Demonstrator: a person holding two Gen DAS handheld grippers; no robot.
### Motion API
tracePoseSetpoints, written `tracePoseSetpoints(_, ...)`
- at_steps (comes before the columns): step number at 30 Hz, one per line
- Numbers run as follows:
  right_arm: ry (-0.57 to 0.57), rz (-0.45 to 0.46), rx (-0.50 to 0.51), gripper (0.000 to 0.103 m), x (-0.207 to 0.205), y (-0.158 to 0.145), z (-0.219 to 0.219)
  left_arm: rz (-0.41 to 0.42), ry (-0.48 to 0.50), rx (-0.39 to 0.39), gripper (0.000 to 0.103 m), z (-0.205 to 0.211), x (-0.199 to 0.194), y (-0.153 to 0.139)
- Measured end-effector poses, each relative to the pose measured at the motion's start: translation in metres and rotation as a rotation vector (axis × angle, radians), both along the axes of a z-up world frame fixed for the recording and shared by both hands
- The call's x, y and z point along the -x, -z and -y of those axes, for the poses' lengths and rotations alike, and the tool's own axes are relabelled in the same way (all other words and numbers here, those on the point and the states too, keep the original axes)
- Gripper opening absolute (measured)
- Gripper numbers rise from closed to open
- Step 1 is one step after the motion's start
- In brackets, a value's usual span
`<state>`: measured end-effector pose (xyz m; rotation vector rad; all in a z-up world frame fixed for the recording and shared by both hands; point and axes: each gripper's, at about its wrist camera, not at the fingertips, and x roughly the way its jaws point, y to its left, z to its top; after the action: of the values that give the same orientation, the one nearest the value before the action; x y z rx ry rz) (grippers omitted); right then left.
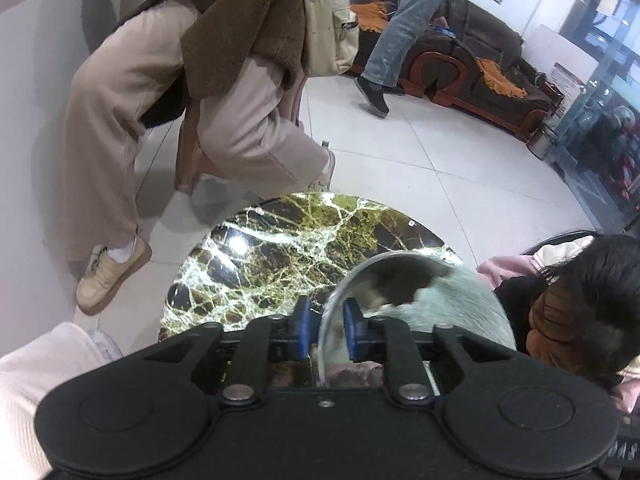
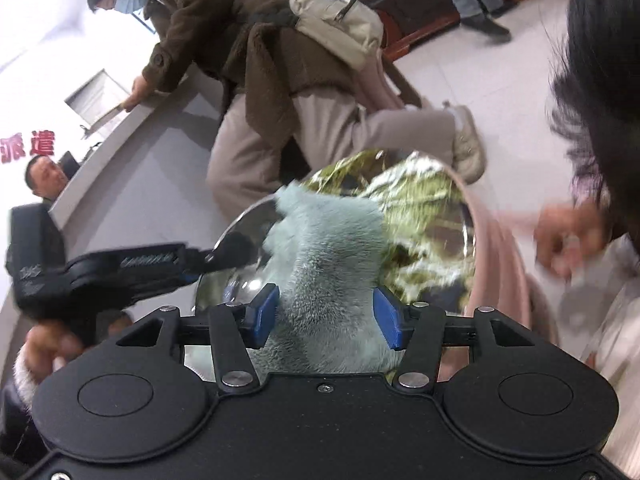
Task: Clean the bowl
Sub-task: 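Hold the bowl rim with the left gripper while the right gripper presses the towel into the bowl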
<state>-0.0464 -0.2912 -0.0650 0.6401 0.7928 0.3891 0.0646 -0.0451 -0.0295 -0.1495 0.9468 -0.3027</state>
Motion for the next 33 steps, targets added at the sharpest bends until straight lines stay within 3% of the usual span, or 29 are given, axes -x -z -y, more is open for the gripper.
tracePoseSetpoints(4,-0.047,0.048,0.009,0.033,0.005,-0.005,-0.005,-0.015,-0.007,-0.021,0.011,0.001,0.007,0.003)
tracePoseSetpoints(7,-0.052,0.086,0.051,0.028,0.006,-0.011,-0.007,-0.035,0.002,-0.047,0.011,0.002,0.018,0.005)
tracePoseSetpoints(14,-0.076,0.154,0.183,0.028,-0.001,-0.023,-0.016,-0.049,0.057,-0.087,0.016,0.002,0.047,-0.001)
tracePoseSetpoints(21,-0.087,0.160,0.173,0.028,-0.005,-0.023,-0.013,0.033,0.092,-0.132,0.022,0.017,0.022,-0.016)
tracePoseSetpoints(26,-0.098,0.176,0.188,0.028,-0.008,-0.022,-0.014,0.022,0.104,-0.148,0.019,0.022,0.008,-0.002)
tracePoseSetpoints(30,-0.120,0.201,0.229,0.028,-0.014,-0.025,-0.019,0.005,0.103,-0.146,0.011,0.016,0.020,-0.003)
tracePoseSetpoints(33,-0.154,0.235,0.280,0.028,-0.021,-0.029,-0.024,0.009,0.115,-0.146,0.012,0.011,0.031,-0.010)
